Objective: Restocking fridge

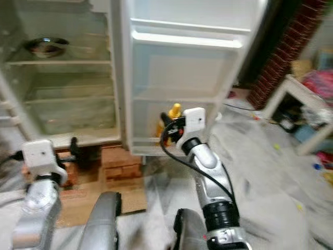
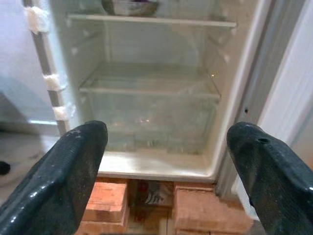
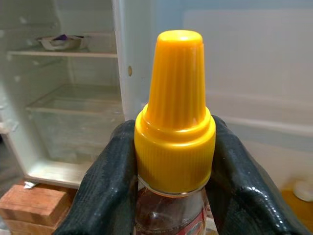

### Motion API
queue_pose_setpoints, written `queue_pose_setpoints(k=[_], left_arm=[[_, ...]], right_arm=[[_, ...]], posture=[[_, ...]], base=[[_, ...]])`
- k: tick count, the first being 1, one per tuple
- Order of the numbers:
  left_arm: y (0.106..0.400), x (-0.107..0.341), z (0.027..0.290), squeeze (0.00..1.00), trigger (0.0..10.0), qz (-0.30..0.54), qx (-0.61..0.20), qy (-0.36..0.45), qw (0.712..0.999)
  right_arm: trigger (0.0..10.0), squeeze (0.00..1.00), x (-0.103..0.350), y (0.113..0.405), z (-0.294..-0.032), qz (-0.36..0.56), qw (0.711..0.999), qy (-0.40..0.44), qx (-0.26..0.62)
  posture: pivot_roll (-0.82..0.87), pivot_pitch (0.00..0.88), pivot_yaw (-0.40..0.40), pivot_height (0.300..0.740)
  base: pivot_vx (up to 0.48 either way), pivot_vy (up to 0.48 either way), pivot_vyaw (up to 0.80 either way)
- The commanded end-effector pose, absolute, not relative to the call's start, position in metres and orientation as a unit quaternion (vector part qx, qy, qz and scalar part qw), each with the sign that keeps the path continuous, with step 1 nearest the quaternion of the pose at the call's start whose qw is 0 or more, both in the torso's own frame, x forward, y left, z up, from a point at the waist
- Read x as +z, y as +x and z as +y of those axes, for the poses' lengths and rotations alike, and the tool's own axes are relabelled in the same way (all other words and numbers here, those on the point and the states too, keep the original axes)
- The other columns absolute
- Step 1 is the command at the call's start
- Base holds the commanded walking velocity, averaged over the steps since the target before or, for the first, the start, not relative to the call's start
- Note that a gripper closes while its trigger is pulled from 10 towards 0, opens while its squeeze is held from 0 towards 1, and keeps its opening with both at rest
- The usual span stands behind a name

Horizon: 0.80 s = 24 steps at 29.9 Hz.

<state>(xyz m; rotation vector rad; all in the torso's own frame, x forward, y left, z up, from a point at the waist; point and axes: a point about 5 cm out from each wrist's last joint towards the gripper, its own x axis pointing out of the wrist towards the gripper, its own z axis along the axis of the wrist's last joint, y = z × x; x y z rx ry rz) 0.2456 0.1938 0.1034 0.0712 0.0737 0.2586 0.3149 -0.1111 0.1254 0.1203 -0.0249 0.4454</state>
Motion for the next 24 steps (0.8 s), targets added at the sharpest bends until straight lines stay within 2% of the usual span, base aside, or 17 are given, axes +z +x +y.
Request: queue_pose_setpoints(k=[1, 9, 18, 24], left_arm=[[0.2429, 0.0985, 0.1922, 0.00, 10.0, 0.049, 0.131, 0.033, 0.990], [0.2443, 0.0984, 0.1949, 0.00, 10.0, 0.048, 0.138, 0.033, 0.989], [0.2452, 0.0975, 0.1932, 0.00, 10.0, 0.049, 0.138, 0.031, 0.989], [0.2452, 0.0974, 0.1931, 0.00, 10.0, 0.048, 0.138, 0.031, 0.989]], right_arm=[[10.0, 0.00, 0.1377, 0.3171, -0.1114, -0.040, 0.971, 0.052, 0.228], [10.0, 0.00, 0.1410, 0.3160, -0.1040, -0.049, 0.965, 0.050, 0.252], [10.0, 0.00, 0.1399, 0.3137, -0.1050, -0.050, 0.963, 0.046, 0.259], [10.0, 0.00, 0.1386, 0.3126, -0.1051, -0.051, 0.962, 0.036, 0.264]], posture=[[0.09, 0.008, -0.077, 0.626], [0.08, 0.004, -0.078, 0.626], [0.08, 0.003, -0.078, 0.626], [0.08, 0.002, -0.079, 0.626]], base=[[0.000, 0.000, 0.00], [0.340, 0.000, 0.00], [0.398, 0.000, 0.58], [0.419, 0.000, 0.00]])
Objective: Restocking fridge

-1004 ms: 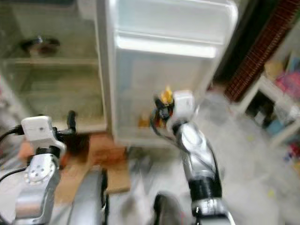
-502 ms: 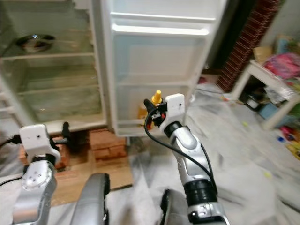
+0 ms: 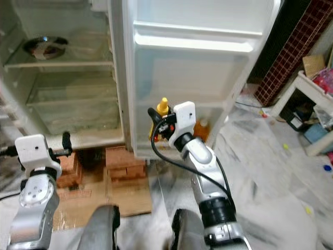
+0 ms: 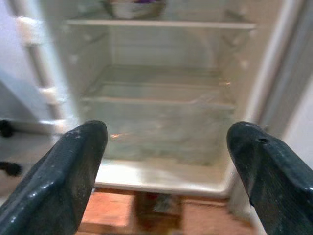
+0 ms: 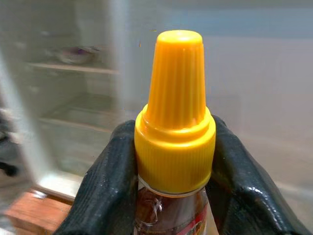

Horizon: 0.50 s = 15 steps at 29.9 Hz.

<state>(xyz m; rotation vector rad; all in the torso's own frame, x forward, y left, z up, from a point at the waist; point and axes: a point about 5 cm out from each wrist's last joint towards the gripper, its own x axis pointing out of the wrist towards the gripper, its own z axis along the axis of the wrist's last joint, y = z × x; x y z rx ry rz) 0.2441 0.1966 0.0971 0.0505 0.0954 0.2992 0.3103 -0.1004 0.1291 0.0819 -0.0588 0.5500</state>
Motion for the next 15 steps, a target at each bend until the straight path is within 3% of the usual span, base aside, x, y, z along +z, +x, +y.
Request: queue_pose_setpoints(k=[1, 11, 15], left_arm=[[0.2452, 0.0975, 0.1930, 0.00, 10.0, 0.048, 0.138, 0.031, 0.989], [0.2462, 0.0971, 0.1913, 0.00, 10.0, 0.049, 0.136, 0.028, 0.989], [0.2465, 0.0991, 0.1893, 0.00, 10.0, 0.041, 0.133, 0.026, 0.990]], right_arm=[[10.0, 0.00, 0.1387, 0.3127, -0.1051, -0.051, 0.962, 0.035, 0.264], [10.0, 0.00, 0.1381, 0.3129, -0.1064, -0.051, 0.963, 0.033, 0.263], [10.0, 0.00, 0.1378, 0.3126, -0.1071, -0.050, 0.963, 0.032, 0.262]], posture=[[0.08, 0.002, -0.079, 0.626], [0.08, 0.003, -0.079, 0.626], [0.08, 0.003, -0.080, 0.626]], base=[[0.420, 0.000, 0.00], [0.387, 0.000, 0.00], [0.000, 0.000, 0.00]])
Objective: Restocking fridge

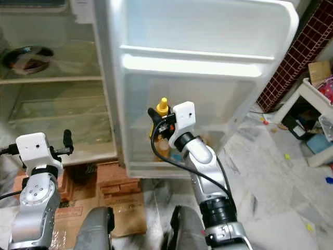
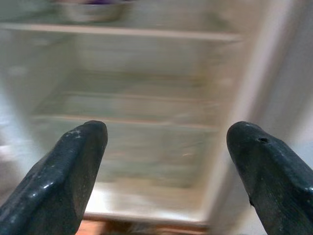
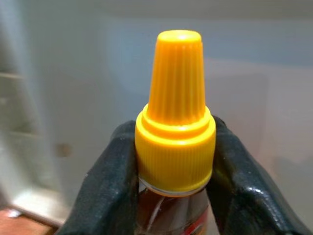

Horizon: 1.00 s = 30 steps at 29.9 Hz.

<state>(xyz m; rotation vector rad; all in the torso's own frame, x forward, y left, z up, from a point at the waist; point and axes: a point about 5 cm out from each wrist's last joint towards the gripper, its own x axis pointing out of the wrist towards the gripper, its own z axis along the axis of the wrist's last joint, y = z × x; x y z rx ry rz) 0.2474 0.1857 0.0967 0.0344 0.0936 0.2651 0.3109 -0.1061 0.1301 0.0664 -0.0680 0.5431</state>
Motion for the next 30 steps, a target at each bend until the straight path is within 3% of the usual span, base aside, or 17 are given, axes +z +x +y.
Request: queue_pose_setpoints(k=[1, 9, 21, 30], left_arm=[[0.246, 0.099, 0.189, 0.00, 10.0, 0.042, 0.134, 0.026, 0.990], [0.244, 0.098, 0.191, 0.00, 10.0, 0.049, 0.139, 0.024, 0.989], [0.241, 0.097, 0.197, 0.00, 10.0, 0.057, 0.157, 0.029, 0.985], [0.243, 0.100, 0.198, 0.00, 10.0, 0.049, 0.162, 0.038, 0.985]], right_arm=[[10.0, 0.00, 0.138, 0.313, -0.107, -0.050, 0.963, 0.032, 0.262], [10.0, 0.00, 0.133, 0.308, -0.102, -0.041, 0.956, 0.035, 0.287], [10.0, 0.00, 0.133, 0.309, -0.093, -0.041, 0.948, 0.043, 0.313], [10.0, 0.00, 0.133, 0.305, -0.089, -0.041, 0.939, 0.053, 0.337]], posture=[[0.08, 0.004, -0.081, 0.626], [0.09, 0.013, -0.082, 0.626], [0.10, 0.031, -0.076, 0.546], [0.10, 0.028, -0.074, 0.516]], base=[[0.000, 0.000, 0.00], [0.000, 0.000, 0.00], [0.000, 0.000, 0.00], [0.000, 0.000, 0.00]])
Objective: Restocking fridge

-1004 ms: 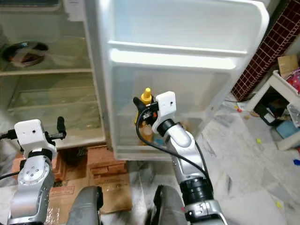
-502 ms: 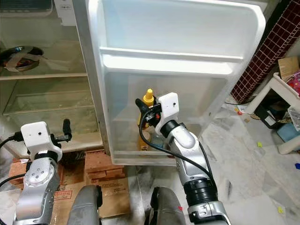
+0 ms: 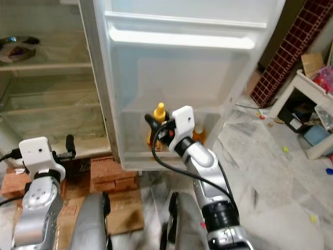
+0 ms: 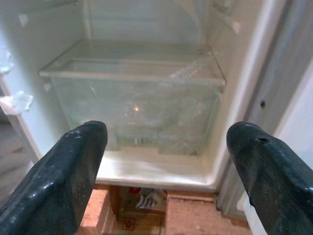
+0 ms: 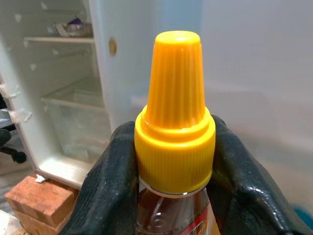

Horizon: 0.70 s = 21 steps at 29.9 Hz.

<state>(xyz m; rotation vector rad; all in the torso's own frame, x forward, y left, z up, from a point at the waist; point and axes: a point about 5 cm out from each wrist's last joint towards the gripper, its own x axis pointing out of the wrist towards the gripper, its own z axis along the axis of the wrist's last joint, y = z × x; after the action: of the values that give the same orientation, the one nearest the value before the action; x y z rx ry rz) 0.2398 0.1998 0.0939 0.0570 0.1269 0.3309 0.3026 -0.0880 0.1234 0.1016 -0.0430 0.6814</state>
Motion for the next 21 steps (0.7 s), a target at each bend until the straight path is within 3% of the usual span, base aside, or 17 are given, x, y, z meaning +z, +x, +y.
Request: queue_pose_setpoints(k=[1, 6, 17, 21], left_arm=[[0.243, 0.100, 0.198, 0.00, 10.0, 0.050, 0.161, 0.038, 0.985], [0.241, 0.101, 0.198, 0.00, 10.0, 0.050, 0.162, 0.037, 0.985], [0.230, 0.101, 0.201, 0.00, 10.0, 0.060, 0.175, 0.036, 0.982], [0.220, 0.104, 0.200, 0.00, 10.0, 0.065, 0.184, 0.034, 0.980]], right_arm=[[10.0, 0.00, 0.133, 0.305, -0.088, -0.041, 0.939, 0.053, 0.338], [10.0, 0.00, 0.132, 0.305, -0.085, -0.036, 0.936, 0.059, 0.344], [10.0, 0.00, 0.126, 0.311, -0.048, -0.025, 0.911, 0.046, 0.408], [10.0, 0.00, 0.127, 0.314, -0.037, -0.034, 0.904, 0.035, 0.425]], posture=[[0.10, 0.029, -0.074, 0.516], [0.10, 0.040, -0.077, 0.516], [0.13, 0.124, -0.090, 0.516], [0.16, 0.161, -0.102, 0.481]], base=[[0.000, 0.000, 0.00], [0.000, 0.000, 0.00], [0.000, 0.000, 0.00], [0.000, 0.278, 0.00]])
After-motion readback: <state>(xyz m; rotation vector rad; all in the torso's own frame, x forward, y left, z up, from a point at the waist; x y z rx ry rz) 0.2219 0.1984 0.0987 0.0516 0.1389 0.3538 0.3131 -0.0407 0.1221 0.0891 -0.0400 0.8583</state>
